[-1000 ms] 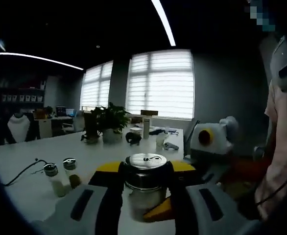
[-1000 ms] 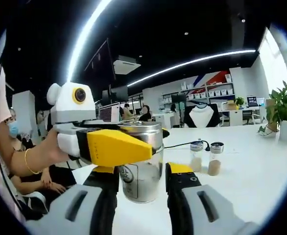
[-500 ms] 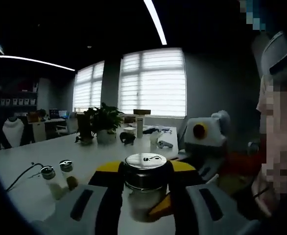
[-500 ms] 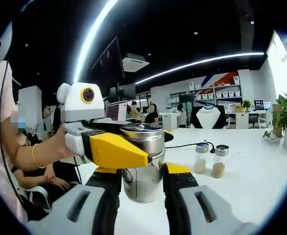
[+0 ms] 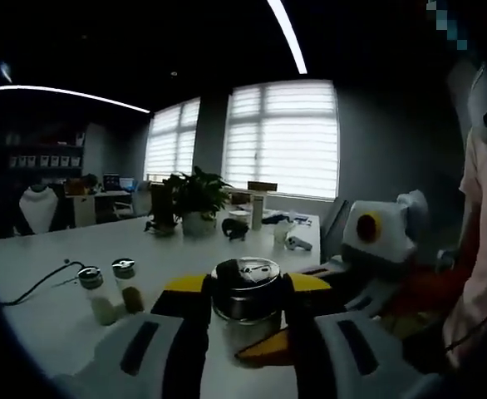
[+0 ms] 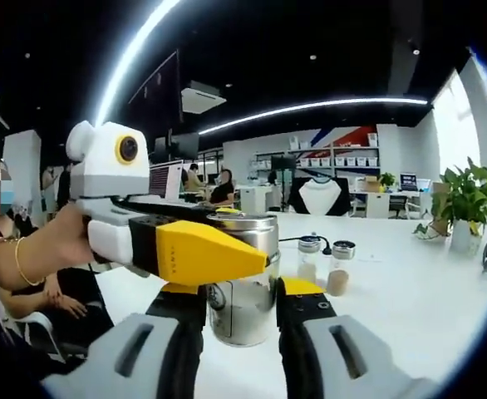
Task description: Rotate the seasoning bottle until the label or dispensing opening points toward the visible target arrow and the bottle remains upright within the marked orientation range
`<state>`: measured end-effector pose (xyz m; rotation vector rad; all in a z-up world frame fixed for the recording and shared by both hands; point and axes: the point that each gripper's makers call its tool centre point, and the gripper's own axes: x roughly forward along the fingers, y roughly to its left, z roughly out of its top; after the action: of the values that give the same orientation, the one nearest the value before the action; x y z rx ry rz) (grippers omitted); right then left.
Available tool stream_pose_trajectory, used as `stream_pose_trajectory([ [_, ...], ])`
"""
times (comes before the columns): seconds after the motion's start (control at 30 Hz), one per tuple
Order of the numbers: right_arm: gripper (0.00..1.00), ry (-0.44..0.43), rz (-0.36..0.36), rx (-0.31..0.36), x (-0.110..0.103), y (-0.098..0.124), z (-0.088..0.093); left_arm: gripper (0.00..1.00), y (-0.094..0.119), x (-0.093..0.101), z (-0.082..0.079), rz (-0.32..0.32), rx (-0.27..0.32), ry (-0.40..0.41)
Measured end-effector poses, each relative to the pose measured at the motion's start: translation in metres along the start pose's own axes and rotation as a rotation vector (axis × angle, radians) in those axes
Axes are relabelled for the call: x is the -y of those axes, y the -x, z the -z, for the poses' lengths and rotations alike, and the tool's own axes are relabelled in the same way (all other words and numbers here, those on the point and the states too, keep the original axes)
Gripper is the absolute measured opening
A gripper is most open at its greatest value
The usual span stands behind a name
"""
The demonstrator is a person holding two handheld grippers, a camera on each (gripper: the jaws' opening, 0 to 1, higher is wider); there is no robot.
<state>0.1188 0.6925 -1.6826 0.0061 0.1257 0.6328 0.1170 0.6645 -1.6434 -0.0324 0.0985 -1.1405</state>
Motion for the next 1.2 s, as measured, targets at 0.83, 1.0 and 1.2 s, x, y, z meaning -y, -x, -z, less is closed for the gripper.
stream_pose_trajectory([
  [0.83, 0.3, 0.05, 0.101, -0.029, 0.008, -0.01, 0.022, 0.37, -0.001, -0.021, 0.021, -0.369, -0.015, 0.009],
  [1.0, 0.3, 0.078, 0.097, -0.06, 0.009, -0.011, 0.028, 0.36, 0.001, -0.023, 0.027, -0.397, 0.015, 0.025],
  [1.2, 0.31, 0.087, 0.078, -0.1, 0.01, -0.014, 0.039, 0.36, 0.003, -0.027, 0.036, -0.418, 0.042, 0.032],
])
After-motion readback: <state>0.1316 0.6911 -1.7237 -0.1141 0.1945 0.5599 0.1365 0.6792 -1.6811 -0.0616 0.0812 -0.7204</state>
